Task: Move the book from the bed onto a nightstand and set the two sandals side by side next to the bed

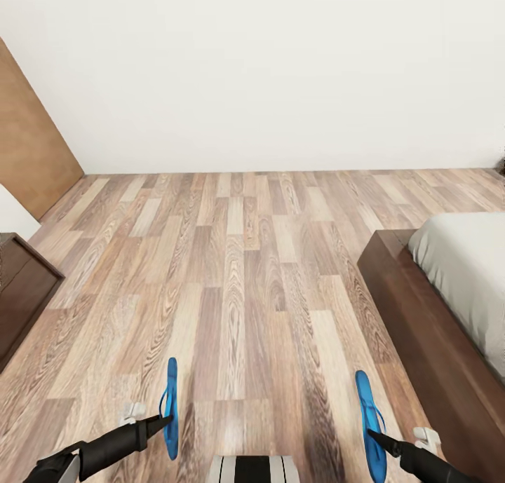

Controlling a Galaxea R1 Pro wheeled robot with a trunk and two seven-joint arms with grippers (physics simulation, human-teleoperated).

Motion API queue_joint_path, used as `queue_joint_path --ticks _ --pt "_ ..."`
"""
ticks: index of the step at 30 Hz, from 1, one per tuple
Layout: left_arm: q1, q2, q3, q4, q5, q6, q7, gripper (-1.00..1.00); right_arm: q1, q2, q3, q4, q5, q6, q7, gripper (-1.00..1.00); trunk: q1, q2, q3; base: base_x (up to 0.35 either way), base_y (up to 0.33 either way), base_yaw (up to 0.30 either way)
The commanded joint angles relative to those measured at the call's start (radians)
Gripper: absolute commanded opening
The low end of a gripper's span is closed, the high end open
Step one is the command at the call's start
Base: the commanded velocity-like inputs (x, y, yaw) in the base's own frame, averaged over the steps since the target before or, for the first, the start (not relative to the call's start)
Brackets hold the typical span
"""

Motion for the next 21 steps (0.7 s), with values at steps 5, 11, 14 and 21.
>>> queue_joint_path --ticks 5,11,14,21 --pt "0.000 0.000 0.001 0.000 0.004 0.010 -0.003 -1.00 0.000 0.000 -0.001 -0.001 -0.001 0.003 0.003 -1.00 -0.002 0.001 0.019 0.000 0.000 0.000" --pt "0.000 -0.001 0.000 0.001 0.004 0.012 -0.003 -1.00 0.000 0.000 -0.001 0.009 -0.001 0.003 0.002 -1.00 -0.005 0.002 0.042 0.000 0.000 0.000" --pt "0.000 -0.001 0.000 0.001 0.004 0.012 -0.002 -1.00 0.000 0.000 -0.001 0.023 -0.001 0.002 0.002 -1.00 -0.006 0.003 0.054 0.000 0.000 0.000" --pt "0.000 -0.004 0.000 0.002 0.006 0.012 -0.002 -1.00 0.000 0.000 -0.001 0.033 -0.002 0.003 0.002 -1.00 -0.010 0.005 0.081 0.000 0.000 0.000"
